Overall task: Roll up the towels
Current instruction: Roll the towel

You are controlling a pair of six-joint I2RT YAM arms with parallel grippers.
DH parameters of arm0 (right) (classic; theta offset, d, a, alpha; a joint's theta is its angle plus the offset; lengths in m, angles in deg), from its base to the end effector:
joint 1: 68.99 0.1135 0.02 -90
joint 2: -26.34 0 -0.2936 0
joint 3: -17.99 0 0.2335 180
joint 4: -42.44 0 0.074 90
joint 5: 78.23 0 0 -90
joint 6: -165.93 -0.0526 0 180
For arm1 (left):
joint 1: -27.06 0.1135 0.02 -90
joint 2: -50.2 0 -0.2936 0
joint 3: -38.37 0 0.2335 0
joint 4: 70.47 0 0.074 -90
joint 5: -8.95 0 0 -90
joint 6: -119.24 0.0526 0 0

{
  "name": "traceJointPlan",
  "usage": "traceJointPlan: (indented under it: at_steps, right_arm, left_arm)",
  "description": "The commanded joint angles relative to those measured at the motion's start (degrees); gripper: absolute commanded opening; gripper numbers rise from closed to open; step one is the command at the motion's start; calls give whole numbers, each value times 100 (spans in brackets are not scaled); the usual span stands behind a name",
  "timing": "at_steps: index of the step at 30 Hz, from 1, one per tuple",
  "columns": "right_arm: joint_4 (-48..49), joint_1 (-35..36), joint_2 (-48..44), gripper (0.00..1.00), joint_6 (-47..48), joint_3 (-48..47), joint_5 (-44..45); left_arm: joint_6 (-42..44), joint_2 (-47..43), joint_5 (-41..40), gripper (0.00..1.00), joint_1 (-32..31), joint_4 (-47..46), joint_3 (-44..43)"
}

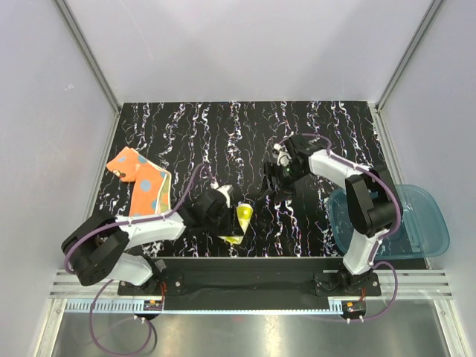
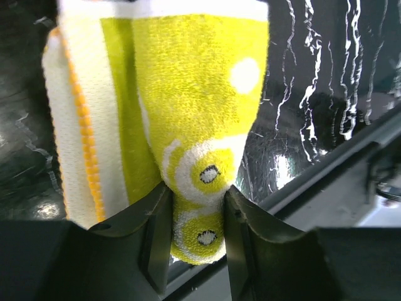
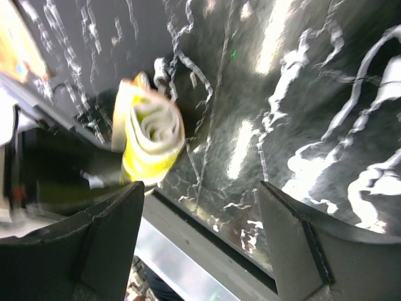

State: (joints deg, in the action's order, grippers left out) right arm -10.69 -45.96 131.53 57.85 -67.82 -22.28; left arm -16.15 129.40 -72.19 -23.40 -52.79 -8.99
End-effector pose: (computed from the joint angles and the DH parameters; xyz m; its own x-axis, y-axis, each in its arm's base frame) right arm 0.3129 0.1650 0.2072 -0.9831 -0.1385 -0.1200 -0.1829 0.7781 0.6009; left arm 0.1498 -0.1942 0.1829 -0.9278 0.0190 -0.3725 0.2351 0.8052 -0.5444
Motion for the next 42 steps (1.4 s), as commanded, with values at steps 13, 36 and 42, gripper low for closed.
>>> traceJointPlan:
  at_steps: [13, 36, 42]
  right_arm:
    - [3445, 421, -561, 79, -1205, 1993, -1869]
    - [5959, 1257, 1126, 57, -2278, 1994, -1764]
    - [6311, 1371, 1276, 31, -2472, 2046, -1729]
  left_arm:
    - [-858, 201, 2453, 41, 1714, -1614, 1199]
    - [-910, 658, 3297, 41, 2365, -2317, 1507]
    - [-876, 720, 3368, 41, 2400, -2406, 1559]
